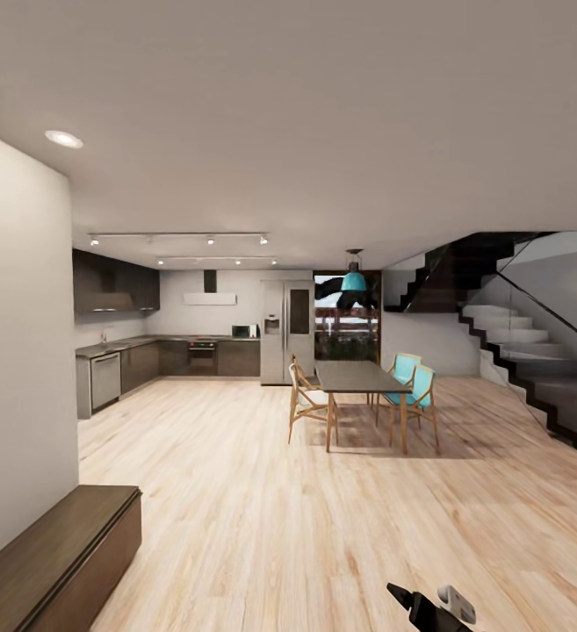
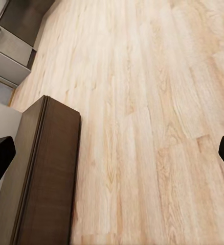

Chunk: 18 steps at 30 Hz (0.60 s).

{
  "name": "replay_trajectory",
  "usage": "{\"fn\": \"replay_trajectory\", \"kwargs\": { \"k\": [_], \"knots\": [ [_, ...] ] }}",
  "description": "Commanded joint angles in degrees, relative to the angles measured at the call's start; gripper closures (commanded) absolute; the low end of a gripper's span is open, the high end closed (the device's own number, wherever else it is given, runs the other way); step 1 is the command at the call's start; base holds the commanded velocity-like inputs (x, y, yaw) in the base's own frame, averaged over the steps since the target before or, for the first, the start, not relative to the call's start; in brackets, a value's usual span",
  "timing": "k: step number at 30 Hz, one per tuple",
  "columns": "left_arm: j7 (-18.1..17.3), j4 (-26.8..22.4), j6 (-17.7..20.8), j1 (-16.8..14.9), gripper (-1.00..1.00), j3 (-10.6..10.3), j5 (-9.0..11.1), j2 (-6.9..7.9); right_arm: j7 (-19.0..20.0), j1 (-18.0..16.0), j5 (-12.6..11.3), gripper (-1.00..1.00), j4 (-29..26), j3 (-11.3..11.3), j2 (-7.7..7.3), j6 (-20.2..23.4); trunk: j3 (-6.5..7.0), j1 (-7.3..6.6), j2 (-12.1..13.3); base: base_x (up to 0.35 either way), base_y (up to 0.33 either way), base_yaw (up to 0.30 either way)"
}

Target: Place each of the two pumpkins and all three candles from the living room inside a cabinet in the living room (use any cabinet), then make sure every cabinet is closed, and position the cauldron so it is next to a table in the living room.

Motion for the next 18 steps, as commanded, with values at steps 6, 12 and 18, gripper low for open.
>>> {"fn": "replay_trajectory", "kwargs": {
  "k": [6,12,18],
  "knots": [
    [0.4,-0.1,0.0,0.0,-1.0,-0.2,0.5,0.04,0.5,0.0,-0.6,-1.0,0.0,-0.2,0.05,0.5,0.0,0.02,0.0,0.073,0.012,0.0],
    [0.4,-0.1,0.0,0.0,-1.0,-0.2,0.5,0.04,0.6,0.0,-0.8,-1.0,-0.1,-0.3,0.01,0.7,-0.09,0.02,0.0,0.103,0.037,-0.107],
    [0.4,-0.1,0.0,0.0,-1.0,-0.2,0.5,0.04,0.7,0.0,-0.8,-1.0,0.0,-0.2,-0.37,0.8,-0.42,0.02,0.0,0.013,0.022,-0.194]
  ]
}}
